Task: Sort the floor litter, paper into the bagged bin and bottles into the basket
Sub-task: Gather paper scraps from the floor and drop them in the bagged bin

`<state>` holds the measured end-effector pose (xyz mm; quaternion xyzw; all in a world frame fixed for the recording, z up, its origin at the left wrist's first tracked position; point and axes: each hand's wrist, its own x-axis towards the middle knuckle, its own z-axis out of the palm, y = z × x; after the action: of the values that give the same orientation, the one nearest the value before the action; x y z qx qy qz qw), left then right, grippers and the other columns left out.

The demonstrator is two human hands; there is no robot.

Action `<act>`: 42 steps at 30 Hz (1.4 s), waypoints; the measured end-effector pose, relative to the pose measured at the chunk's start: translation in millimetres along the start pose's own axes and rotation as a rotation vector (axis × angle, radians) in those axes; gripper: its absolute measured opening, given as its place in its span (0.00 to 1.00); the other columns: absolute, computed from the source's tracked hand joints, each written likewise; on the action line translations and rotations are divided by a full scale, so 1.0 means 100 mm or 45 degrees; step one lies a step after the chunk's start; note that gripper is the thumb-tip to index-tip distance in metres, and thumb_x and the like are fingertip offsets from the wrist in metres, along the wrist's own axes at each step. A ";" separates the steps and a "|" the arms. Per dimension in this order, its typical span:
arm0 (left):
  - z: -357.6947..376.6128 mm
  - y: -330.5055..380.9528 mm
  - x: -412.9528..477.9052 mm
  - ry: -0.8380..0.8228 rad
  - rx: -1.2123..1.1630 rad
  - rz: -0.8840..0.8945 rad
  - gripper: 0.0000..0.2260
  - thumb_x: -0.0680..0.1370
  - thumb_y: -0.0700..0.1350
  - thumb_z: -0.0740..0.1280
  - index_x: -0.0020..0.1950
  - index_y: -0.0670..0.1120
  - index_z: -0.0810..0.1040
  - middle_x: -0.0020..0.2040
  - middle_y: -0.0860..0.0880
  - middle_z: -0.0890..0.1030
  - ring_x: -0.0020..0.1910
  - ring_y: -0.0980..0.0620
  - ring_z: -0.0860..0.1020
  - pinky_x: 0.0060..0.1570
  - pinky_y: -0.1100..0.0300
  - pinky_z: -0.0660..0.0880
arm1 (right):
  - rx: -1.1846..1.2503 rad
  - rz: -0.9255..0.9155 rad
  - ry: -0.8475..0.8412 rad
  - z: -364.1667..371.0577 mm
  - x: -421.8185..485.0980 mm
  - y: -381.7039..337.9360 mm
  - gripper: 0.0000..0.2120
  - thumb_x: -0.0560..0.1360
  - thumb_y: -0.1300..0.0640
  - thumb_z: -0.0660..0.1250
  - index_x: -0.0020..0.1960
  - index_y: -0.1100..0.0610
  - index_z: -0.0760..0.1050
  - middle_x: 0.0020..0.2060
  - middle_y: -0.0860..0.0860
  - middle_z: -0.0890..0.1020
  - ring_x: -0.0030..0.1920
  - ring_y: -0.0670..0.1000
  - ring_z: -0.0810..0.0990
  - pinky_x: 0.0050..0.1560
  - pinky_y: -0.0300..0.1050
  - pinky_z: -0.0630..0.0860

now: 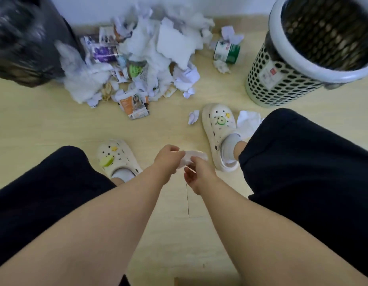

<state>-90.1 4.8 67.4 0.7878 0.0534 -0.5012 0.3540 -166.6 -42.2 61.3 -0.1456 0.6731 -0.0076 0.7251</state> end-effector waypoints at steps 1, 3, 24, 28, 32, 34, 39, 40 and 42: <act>-0.02 0.09 -0.09 -0.003 -0.001 0.034 0.10 0.77 0.44 0.64 0.58 0.46 0.73 0.54 0.44 0.77 0.48 0.46 0.75 0.37 0.60 0.70 | -0.019 -0.030 -0.025 0.02 -0.10 -0.05 0.08 0.78 0.59 0.61 0.56 0.55 0.74 0.35 0.49 0.78 0.33 0.47 0.75 0.31 0.38 0.71; -0.05 0.27 -0.32 0.002 -0.016 0.099 0.06 0.78 0.43 0.62 0.54 0.47 0.73 0.50 0.45 0.76 0.45 0.47 0.74 0.37 0.60 0.71 | -0.061 -0.111 -0.092 0.05 -0.34 -0.18 0.06 0.77 0.59 0.61 0.54 0.55 0.74 0.36 0.49 0.78 0.34 0.46 0.75 0.31 0.38 0.71; 0.00 1.43 -0.37 0.121 0.235 0.541 0.09 0.76 0.39 0.62 0.36 0.47 0.70 0.35 0.45 0.73 0.35 0.46 0.72 0.47 0.51 0.76 | -0.707 -0.738 0.017 -0.24 -0.94 -1.82 0.03 0.80 0.59 0.57 0.49 0.57 0.69 0.40 0.53 0.73 0.34 0.49 0.70 0.35 0.41 0.68; 0.22 1.46 0.28 0.050 0.416 0.527 0.03 0.77 0.41 0.63 0.44 0.47 0.73 0.43 0.47 0.75 0.41 0.47 0.74 0.45 0.56 0.73 | -0.870 -0.740 0.305 -0.42 -0.02 -1.80 0.04 0.70 0.52 0.61 0.41 0.49 0.75 0.41 0.53 0.75 0.49 0.57 0.75 0.51 0.48 0.75; 0.52 1.32 0.85 0.006 0.576 0.475 0.02 0.76 0.42 0.63 0.47 0.47 0.74 0.46 0.47 0.77 0.42 0.45 0.77 0.43 0.56 0.75 | -0.912 -0.553 0.442 -0.81 0.60 -1.70 0.04 0.76 0.60 0.59 0.48 0.57 0.71 0.42 0.55 0.73 0.43 0.56 0.71 0.44 0.46 0.68; 0.68 1.22 1.05 -0.015 0.578 0.429 0.03 0.76 0.42 0.63 0.48 0.48 0.74 0.48 0.46 0.78 0.49 0.43 0.78 0.49 0.55 0.75 | -0.926 -0.485 0.531 -0.98 0.82 -1.63 0.05 0.75 0.60 0.60 0.51 0.56 0.72 0.44 0.55 0.74 0.41 0.56 0.71 0.43 0.45 0.67; 1.12 0.94 1.35 -0.123 0.579 0.312 0.09 0.76 0.42 0.63 0.56 0.46 0.76 0.50 0.46 0.79 0.50 0.46 0.77 0.47 0.58 0.72 | -0.902 -0.426 0.730 -1.27 1.21 -1.51 0.19 0.75 0.58 0.61 0.65 0.54 0.69 0.63 0.57 0.69 0.59 0.59 0.73 0.60 0.44 0.68; 1.19 0.89 1.37 -0.145 0.590 0.307 0.09 0.76 0.42 0.63 0.56 0.46 0.75 0.48 0.48 0.78 0.47 0.48 0.77 0.46 0.59 0.71 | -0.889 -0.441 0.795 -1.36 1.26 -1.50 0.20 0.75 0.58 0.61 0.67 0.53 0.68 0.65 0.57 0.67 0.61 0.59 0.72 0.59 0.44 0.67; 1.31 0.80 1.41 -0.168 0.588 0.302 0.08 0.76 0.42 0.62 0.54 0.47 0.74 0.43 0.52 0.77 0.41 0.52 0.76 0.40 0.61 0.70 | -0.857 -0.459 0.950 -1.51 1.29 -1.44 0.22 0.75 0.59 0.60 0.69 0.51 0.66 0.67 0.54 0.65 0.64 0.58 0.68 0.61 0.47 0.66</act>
<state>-83.9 -172.9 -41.0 0.8141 -0.1782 -0.5053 0.2240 -275.5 -237.0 -40.4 -0.4708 0.8147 0.0330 0.3369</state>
